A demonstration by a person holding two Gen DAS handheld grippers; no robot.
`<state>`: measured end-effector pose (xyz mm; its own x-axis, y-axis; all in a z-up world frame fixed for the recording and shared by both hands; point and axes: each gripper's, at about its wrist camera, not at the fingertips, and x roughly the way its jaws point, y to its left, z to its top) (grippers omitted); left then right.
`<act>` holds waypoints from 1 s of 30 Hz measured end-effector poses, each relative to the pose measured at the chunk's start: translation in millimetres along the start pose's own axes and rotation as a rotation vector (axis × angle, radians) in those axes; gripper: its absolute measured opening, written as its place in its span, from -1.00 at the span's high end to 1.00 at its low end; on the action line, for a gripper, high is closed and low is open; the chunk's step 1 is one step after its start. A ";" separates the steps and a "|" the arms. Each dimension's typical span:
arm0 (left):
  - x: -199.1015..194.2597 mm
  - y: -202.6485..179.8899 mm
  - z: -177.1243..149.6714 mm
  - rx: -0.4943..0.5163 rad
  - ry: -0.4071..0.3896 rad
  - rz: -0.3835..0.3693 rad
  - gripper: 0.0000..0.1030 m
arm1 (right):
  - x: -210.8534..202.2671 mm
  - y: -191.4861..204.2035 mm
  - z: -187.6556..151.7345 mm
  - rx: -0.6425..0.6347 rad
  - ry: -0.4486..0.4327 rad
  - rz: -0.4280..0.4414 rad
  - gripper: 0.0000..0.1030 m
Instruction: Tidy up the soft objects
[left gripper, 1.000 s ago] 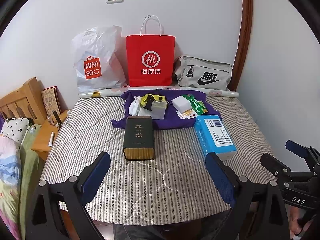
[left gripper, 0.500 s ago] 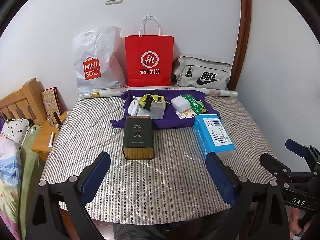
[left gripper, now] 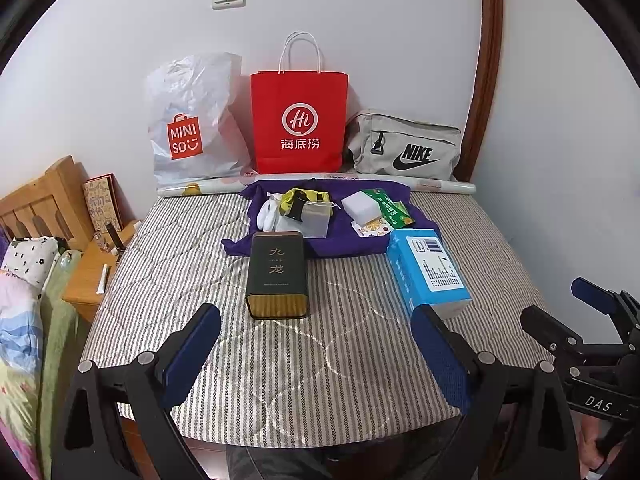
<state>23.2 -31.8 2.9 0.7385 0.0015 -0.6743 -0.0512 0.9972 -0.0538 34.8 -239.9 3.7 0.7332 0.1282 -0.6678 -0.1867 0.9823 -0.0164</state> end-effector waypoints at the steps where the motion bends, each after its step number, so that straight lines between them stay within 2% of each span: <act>1: -0.2 0.4 0.1 -0.001 0.000 0.000 -0.87 | -0.3 0.2 0.0 0.000 0.000 -0.001 -0.92; 30: 2.6 2.8 -1.2 0.005 0.006 0.002 -0.87 | -0.7 3.8 1.4 -0.002 0.000 -0.001 -0.92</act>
<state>24.1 -29.0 0.2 0.7346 0.0035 -0.6785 -0.0498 0.9976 -0.0488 34.5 -236.1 5.1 0.7331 0.1271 -0.6682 -0.1870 0.9822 -0.0184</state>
